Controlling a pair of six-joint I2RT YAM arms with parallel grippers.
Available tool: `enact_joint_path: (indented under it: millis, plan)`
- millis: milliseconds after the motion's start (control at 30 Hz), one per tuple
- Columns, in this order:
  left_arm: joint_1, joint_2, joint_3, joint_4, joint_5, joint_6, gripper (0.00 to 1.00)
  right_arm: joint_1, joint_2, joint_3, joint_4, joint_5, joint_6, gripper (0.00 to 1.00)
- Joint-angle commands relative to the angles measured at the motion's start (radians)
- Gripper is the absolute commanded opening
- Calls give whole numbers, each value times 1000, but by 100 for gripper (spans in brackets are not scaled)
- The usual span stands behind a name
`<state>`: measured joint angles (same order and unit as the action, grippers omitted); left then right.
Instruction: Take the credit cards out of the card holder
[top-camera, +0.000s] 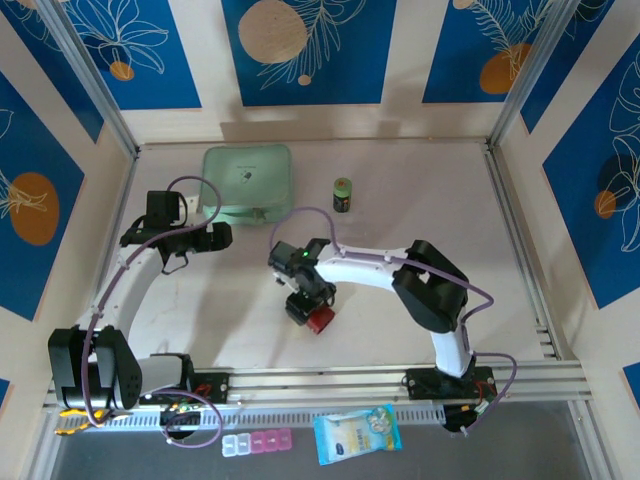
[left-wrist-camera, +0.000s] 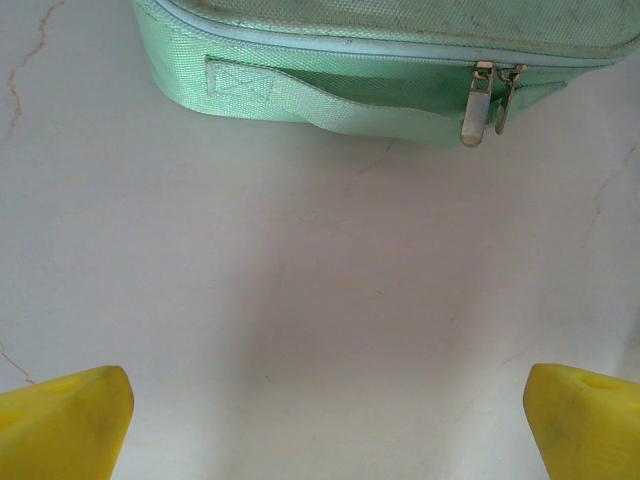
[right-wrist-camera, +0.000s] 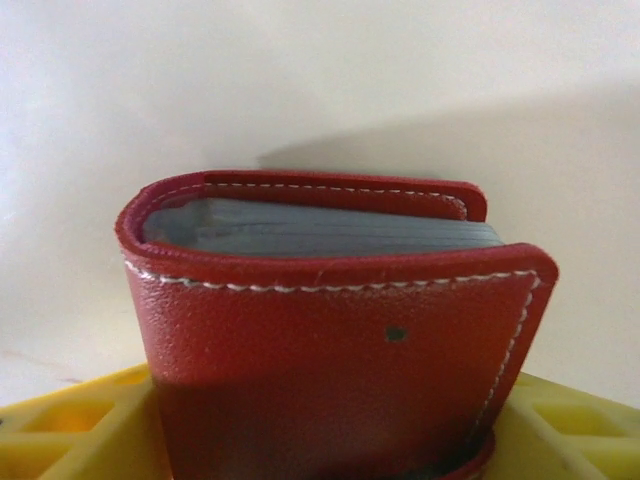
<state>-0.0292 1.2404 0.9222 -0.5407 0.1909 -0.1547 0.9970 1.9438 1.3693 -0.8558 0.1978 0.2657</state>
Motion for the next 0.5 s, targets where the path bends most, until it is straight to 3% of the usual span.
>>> enact_joint_path:
  millis: [0,167,467]
  plan:
    - [-7,1,11,-20,20,13,100,-59,-48,-19,-31,10,196,67]
    - [-8,1,13,-24,22,-20,100,-120,-36,-31,-28,22,408,69]
    - [-25,25,11,-17,164,-159,98,-121,-26,-53,-41,51,536,74]
